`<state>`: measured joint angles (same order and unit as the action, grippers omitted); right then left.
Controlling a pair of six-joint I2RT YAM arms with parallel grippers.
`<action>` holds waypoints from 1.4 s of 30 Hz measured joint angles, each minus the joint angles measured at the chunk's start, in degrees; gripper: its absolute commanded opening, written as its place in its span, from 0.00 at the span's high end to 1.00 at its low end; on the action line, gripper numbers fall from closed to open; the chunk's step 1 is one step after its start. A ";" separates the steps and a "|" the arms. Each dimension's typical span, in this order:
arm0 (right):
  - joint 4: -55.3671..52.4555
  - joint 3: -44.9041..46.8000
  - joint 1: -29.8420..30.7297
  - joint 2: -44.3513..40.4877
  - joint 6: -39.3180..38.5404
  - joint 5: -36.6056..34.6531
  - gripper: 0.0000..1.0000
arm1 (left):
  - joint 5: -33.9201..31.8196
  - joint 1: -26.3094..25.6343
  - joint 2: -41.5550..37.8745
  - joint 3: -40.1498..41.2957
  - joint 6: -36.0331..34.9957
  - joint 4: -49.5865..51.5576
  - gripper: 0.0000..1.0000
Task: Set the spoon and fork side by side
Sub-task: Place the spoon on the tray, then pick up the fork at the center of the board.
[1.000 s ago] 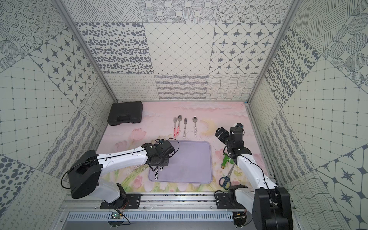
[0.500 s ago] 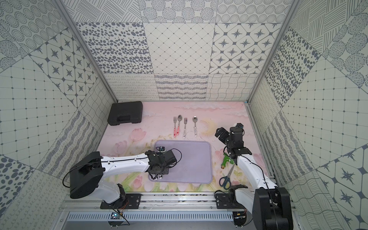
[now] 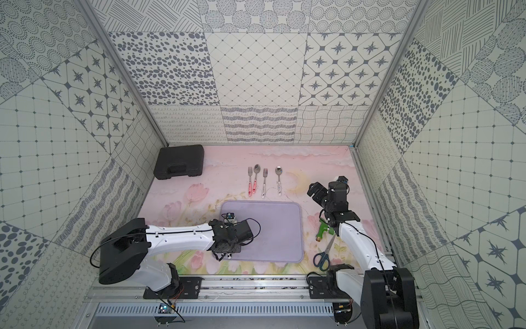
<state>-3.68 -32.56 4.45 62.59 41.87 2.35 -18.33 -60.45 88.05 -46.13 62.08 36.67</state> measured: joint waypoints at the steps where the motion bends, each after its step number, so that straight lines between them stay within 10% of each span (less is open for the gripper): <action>1: 0.00 0.00 0.00 0.00 0.00 0.00 0.03 | -0.09 -0.11 0.00 0.02 0.26 0.00 0.98; 42: 0.02 0.00 0.00 0.00 0.20 0.20 0.03 | -3.23 0.90 -6.93 -9.46 -3.50 6.71 0.59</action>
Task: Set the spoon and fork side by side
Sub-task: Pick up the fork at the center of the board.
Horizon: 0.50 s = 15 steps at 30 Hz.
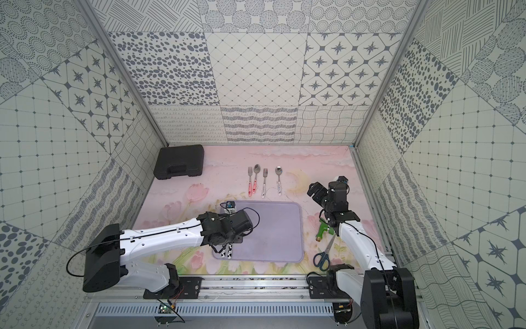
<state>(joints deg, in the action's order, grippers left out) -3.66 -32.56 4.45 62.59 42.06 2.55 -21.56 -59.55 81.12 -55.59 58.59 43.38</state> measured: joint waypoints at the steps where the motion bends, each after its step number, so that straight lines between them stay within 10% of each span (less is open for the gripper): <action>1: 0.00 0.00 0.00 0.00 0.00 0.00 0.03 | 0.09 0.63 0.09 -0.66 -0.63 0.09 0.58; 15: -0.02 0.00 0.00 0.42 0.00 0.02 0.03 | 2.89 13.60 8.66 -10.93 -11.96 -2.16 0.57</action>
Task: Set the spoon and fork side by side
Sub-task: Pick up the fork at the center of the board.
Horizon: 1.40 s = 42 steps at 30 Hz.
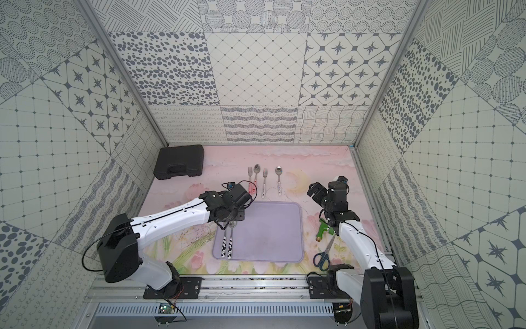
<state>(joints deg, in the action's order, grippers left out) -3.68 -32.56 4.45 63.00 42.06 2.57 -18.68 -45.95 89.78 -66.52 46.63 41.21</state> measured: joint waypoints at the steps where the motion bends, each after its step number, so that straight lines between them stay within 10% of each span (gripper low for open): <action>1: -0.07 0.00 0.00 0.02 0.00 0.00 0.03 | 0.39 0.70 0.92 -0.79 -0.59 -0.24 0.57; 42: 0.02 0.00 0.00 2.05 0.00 0.39 0.03 | 10.95 17.25 43.85 -44.52 -16.13 1.18 0.69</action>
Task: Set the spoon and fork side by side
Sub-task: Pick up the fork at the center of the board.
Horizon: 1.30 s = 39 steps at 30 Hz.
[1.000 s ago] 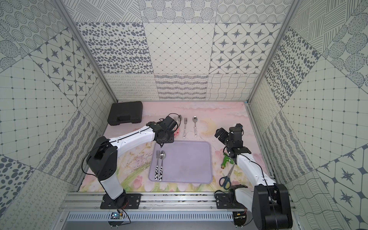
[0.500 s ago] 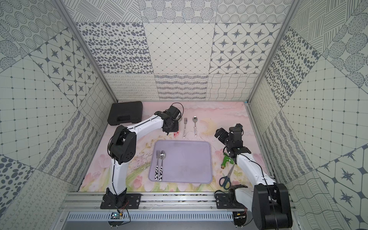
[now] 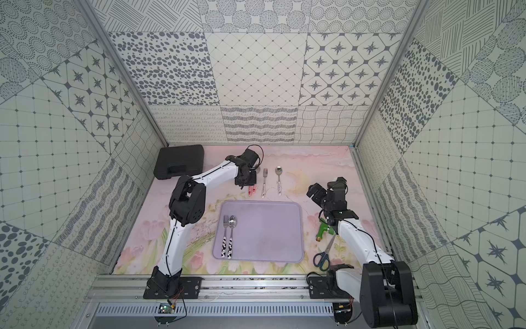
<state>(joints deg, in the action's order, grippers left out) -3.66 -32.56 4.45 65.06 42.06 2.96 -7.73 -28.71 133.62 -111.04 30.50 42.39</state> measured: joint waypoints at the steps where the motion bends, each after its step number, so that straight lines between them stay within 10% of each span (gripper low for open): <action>1: 0.00 0.00 0.00 0.00 0.00 0.02 0.03 | 0.00 0.11 0.26 -0.15 -0.02 0.15 0.70; 20: 0.00 0.00 0.00 0.00 0.00 0.04 0.03 | -0.11 0.59 2.16 -2.08 -0.68 1.57 1.00; 39: -0.02 0.00 0.00 -0.13 0.02 0.33 0.03 | 0.07 -0.17 -3.15 1.18 -0.55 3.30 1.00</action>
<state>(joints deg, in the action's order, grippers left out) -3.68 -32.56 4.45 64.93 42.09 3.29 -7.66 -28.88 130.47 -109.86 29.95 45.69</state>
